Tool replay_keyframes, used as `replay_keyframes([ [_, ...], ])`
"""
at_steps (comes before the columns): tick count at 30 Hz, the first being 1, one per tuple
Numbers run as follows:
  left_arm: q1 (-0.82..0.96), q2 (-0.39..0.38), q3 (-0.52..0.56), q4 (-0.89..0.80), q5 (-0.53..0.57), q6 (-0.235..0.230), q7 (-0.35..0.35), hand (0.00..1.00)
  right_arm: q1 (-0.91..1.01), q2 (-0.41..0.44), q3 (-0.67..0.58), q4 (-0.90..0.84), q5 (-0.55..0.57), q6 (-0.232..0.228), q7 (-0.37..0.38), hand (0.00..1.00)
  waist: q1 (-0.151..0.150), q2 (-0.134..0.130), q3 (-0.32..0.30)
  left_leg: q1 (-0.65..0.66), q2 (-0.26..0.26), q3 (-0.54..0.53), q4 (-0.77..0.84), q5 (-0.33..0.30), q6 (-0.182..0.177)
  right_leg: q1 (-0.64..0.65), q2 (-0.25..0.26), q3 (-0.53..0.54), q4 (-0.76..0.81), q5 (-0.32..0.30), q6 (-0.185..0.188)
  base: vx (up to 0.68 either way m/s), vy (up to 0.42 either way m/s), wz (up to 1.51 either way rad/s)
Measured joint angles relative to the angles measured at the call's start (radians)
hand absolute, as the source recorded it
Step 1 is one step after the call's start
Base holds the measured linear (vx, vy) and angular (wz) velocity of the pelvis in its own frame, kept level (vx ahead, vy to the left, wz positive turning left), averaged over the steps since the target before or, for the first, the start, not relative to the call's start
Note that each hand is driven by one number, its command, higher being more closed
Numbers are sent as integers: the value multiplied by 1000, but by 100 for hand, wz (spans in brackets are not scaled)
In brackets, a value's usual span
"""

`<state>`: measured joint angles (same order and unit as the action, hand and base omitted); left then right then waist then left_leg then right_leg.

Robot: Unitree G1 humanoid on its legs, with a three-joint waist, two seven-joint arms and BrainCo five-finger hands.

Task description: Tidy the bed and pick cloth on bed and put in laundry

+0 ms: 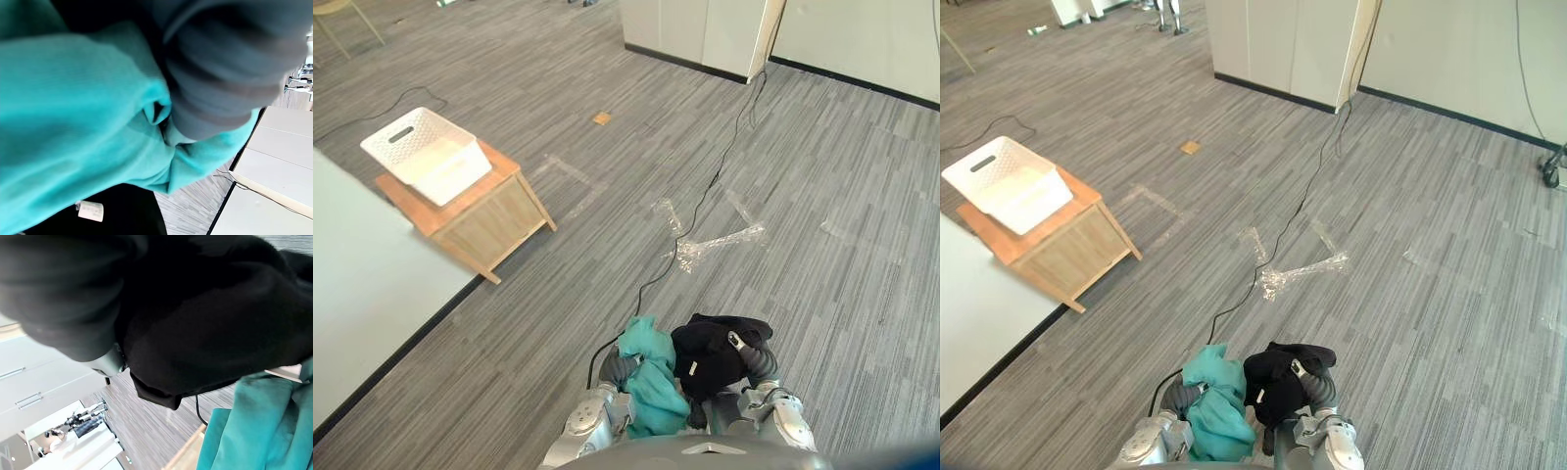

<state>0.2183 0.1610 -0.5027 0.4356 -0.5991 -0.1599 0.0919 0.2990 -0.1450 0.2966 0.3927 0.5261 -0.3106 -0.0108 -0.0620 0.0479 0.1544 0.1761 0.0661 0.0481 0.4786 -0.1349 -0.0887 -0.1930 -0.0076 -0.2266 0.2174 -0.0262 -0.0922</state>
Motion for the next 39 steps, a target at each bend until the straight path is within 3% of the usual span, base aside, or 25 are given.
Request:
replay_keyframes([
  [1, 9, -17, 12, 5, -18, -3, 0, 100, -8, -25, 17, 4, -1, 6, 19, 100, 9, 20, 0, -108, 60, 36, 219, 139, -68, 68, 13, -25, -61, -14, 10, 235, -67, -16],
  [2, 15, -16, 23, 6, -18, -5, 0, 100, -5, -35, 19, 0, -1, 11, 33, 100, 7, 25, 7, -152, 91, 69, 323, 216, -75, 98, 12, -49, -81, -23, 9, 273, -73, -1],
  [4, 11, -42, 64, 10, -21, -4, 1, 100, -7, -51, 14, 18, -1, 23, 49, 100, 15, 37, 23, -321, 182, 145, 576, 116, -25, 171, 40, -63, -121, -35, -1, 257, -108, 5],
  [5, 15, -44, 76, 6, -21, -4, 0, 100, -9, -64, 11, 25, -1, 28, 56, 100, 28, 32, 25, -372, 184, 173, 573, 60, -14, 209, 39, -63, -148, -40, -3, 226, -130, -10],
  [6, 23, -44, 80, -2, -21, -4, 0, 100, -8, -67, 8, 25, -1, 29, 65, 100, 34, 30, 26, -389, 182, 188, 542, 39, -12, 230, 39, -62, -161, -40, 0, 242, -115, -17],
  [9, 62, -46, 85, -46, -20, -5, 0, 100, -6, -70, 7, 20, -2, 29, 90, 100, 56, 22, 25, -400, 113, 232, 163, -1, 0, 304, 32, -71, -206, -57, 11, 294, -41, 4],
  [11, 82, -62, 80, -48, -20, -5, 1, 100, -7, -73, 7, 16, -4, 31, 89, 100, 57, 15, 26, -360, 23, 198, -275, 91, -3, 334, 21, -92, -203, -65, 26, 359, 38, 29],
  [13, 86, -65, 67, -48, -18, -5, 0, 100, -9, -73, 7, 16, -3, 30, 86, 100, 63, 13, 28, -366, -1, 166, -410, 173, 0, 354, 21, -94, -205, -86, 57, 305, 82, 15],
  [15, 88, -66, 59, -48, -14, -9, -3, 100, -3, -73, 8, 16, -1, 20, 83, 100, 71, 9, 30, -364, 2, 163, -422, 191, 12, 403, 14, -94, -204, -134, 74, 388, 174, 3],
  [17, 92, -66, 44, -37, -10, -19, -8, 100, 20, -76, 10, 19, 1, 8, 75, 100, 70, 13, 24, -342, 8, 179, -407, 236, 56, 456, 2, -100, -187, -194, 99, 351, 208, 8],
  [18, 89, -58, 43, -26, -8, -23, -8, 100, 25, -69, 25, 29, 3, 11, 66, 100, 73, -26, 6, -333, -31, 220, -374, 223, 124, 455, -60, -109, -139, -258, 141, 390, 219, 5],
  [19, 83, -52, 37, -25, -8, -26, -8, 100, 30, -67, 30, 26, 7, 11, 64, 100, 65, -61, -25, -330, -76, 247, -350, 172, 133, 424, -127, -114, -41, -295, 195, 434, 207, -1],
  [20, 71, -60, 34, -17, -8, -27, -8, 100, 32, -69, 30, 30, 14, 13, 61, 100, 62, -56, -30, -328, -84, 243, -348, 138, 153, 377, -146, -110, 77, -305, 207, 449, 234, 3],
  [21, 51, -64, 29, -2, -8, -28, -8, 100, 12, -67, 25, 39, 25, 29, 43, 100, 55, -55, -29, -308, -103, 246, -348, 115, 176, 252, -226, -106, 365, -266, 216, 402, 260, 10],
  [22, 28, -63, 16, 4, -8, -28, -6, 100, 8, -55, 25, 38, 27, 34, 36, 100, 51, -57, -25, -256, -121, 242, -370, 97, 194, 154, -293, -101, 616, -137, 159, 392, 284, 19],
  [23, 20, -55, 11, 5, -8, -30, -3, 100, 11, -49, 29, 38, 27, 35, 35, 100, 50, -65, -18, -223, -129, 236, -375, 87, 199, 123, -320, -96, 699, -118, 138, 425, 254, 27],
  [25, 10, -29, 5, 18, -10, -35, 9, 100, 41, -18, 38, 33, 9, 36, 36, 100, 35, -64, -1, -115, -130, 187, -396, 39, 206, 64, -338, -94, 785, -162, 127, 455, 201, 37],
  [27, 11, -21, 5, 19, -14, -43, 23, 100, 63, -9, 40, 17, -1, 36, 37, 100, 11, -63, 0, -56, -124, 146, -423, 20, 201, 18, -306, -91, 716, -198, 143, 480, 104, 60],
  [30, -3, -9, 11, 23, -17, -44, 22, 100, 71, -9, 49, 14, -2, 35, 40, 100, -9, -50, 8, -22, -93, 88, -432, 1, 178, -35, -215, -93, 402, -206, 165, 446, -7, 73],
  [32, -10, -3, 12, 23, -16, -45, 16, 100, 82, -7, 49, 16, -1, 31, 40, 100, -3, -44, 9, -9, -71, 60, -433, -30, 129, -43, -148, -90, -14, -58, 181, 407, -95, 60],
  [35, 13, 13, 11, 23, -15, -41, 7, 100, 71, 15, 49, 16, -1, 29, 31, 100, 1, -77, 13, 39, -84, 63, -433, -75, 58, -99, -190, -90, -126, 40, 197, 423, -215, 41],
  [36, 24, 18, 11, 22, -15, -41, 2, 100, 72, 20, 51, 16, -1, 29, 28, 100, 3, -87, 15, 62, -85, 67, -433, -91, 34, -92, -193, -91, -126, 62, 184, 532, -317, 21],
  [37, 39, 22, 9, 21, -15, -33, -1, 100, 76, 14, 51, 8, -2, 30, 23, 100, 3, -72, 20, 98, -57, 77, -422, -125, 10, -74, -184, -95, -84, 157, 129, 443, -286, 13],
  [38, 45, 9, 9, 20, -15, -24, -2, 100, 77, -15, 51, -37, -2, 23, 20, 100, 9, -23, 12, 100, -6, 89, -394, -145, -7, -70, -142, -109, -56, 135, 83, 531, -334, 5],
  [39, 49, 5, 8, 18, -15, -24, -3, 100, 76, -28, 51, -36, -2, 17, 20, 100, 11, -8, 8, 88, 10, 98, -365, -144, -8, -66, -125, -117, -56, 120, 75, 426, -275, -4],
])
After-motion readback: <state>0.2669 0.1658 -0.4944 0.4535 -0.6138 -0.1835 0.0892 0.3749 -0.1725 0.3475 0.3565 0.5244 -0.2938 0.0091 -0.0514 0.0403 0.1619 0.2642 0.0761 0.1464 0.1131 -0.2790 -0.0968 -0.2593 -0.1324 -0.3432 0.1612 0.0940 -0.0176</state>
